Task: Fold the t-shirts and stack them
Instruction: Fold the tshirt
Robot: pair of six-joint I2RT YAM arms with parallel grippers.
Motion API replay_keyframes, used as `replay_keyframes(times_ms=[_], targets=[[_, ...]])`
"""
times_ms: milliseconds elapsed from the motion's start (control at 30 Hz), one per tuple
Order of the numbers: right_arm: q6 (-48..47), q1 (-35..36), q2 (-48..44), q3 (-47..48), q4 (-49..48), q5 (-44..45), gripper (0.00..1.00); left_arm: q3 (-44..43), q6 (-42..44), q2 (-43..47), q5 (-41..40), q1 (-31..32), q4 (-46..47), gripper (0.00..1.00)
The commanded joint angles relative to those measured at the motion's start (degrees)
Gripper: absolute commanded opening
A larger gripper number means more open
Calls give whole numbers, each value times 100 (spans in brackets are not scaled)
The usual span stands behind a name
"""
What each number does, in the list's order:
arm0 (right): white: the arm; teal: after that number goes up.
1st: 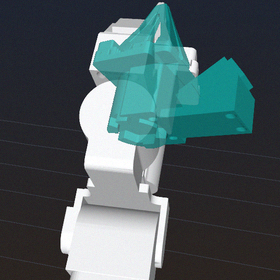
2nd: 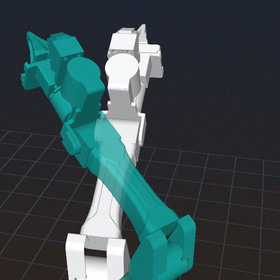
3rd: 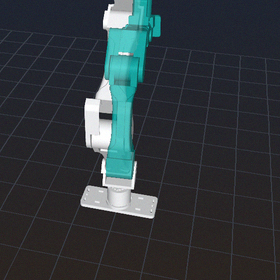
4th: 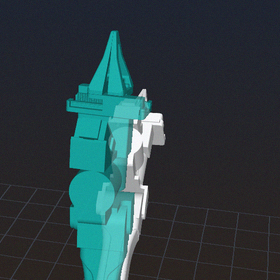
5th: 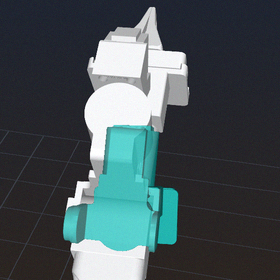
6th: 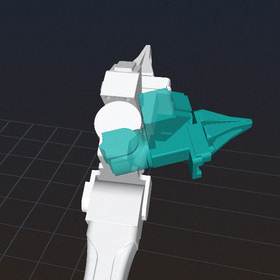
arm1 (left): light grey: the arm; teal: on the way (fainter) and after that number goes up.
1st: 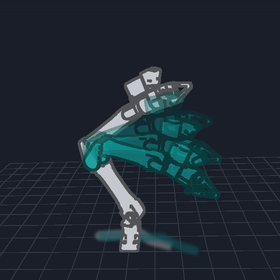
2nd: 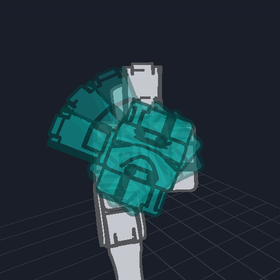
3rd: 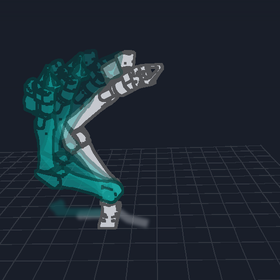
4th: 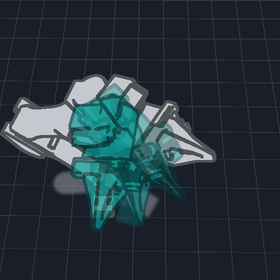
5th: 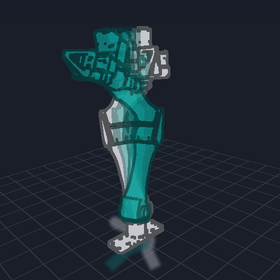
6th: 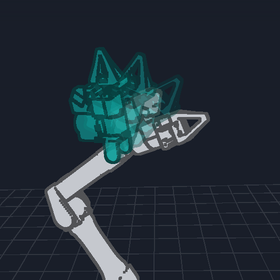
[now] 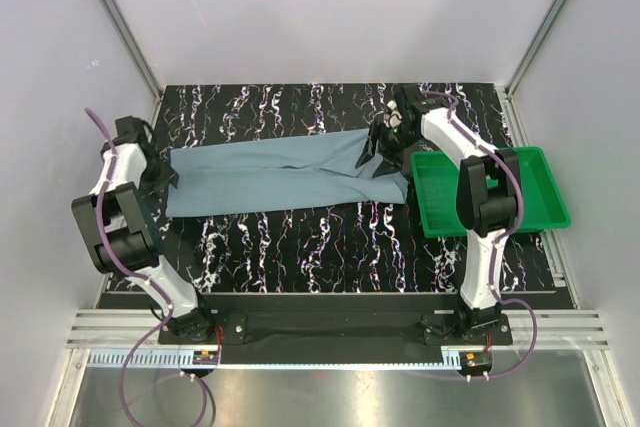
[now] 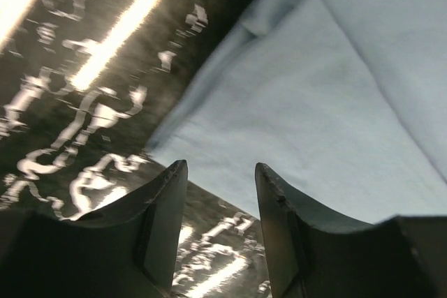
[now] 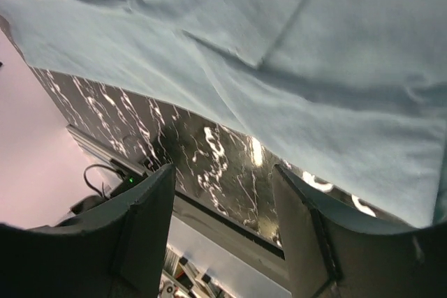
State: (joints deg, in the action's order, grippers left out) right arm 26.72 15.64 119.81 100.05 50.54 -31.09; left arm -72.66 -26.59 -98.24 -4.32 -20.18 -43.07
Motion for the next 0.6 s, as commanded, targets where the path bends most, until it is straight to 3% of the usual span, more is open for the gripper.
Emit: replay_keyframes(times_ms=[0, 133, 433, 567], targets=[[-281, -8, -818, -476, -491, -256, 64, 85, 732, 68, 97, -345, 272, 49], [-387, 1, -880, -969, -642, -467, 64, 165, 1076, 7, 388, -548, 650, 50], [-712, -8, -986, -715, -370, -644, 64, 340, 1516, -442, 1292, -653, 1098, 50], [-782, -26, -986, -715, -300, -652, 63, 454, 1534, -512, 1206, -645, 1081, 50]])
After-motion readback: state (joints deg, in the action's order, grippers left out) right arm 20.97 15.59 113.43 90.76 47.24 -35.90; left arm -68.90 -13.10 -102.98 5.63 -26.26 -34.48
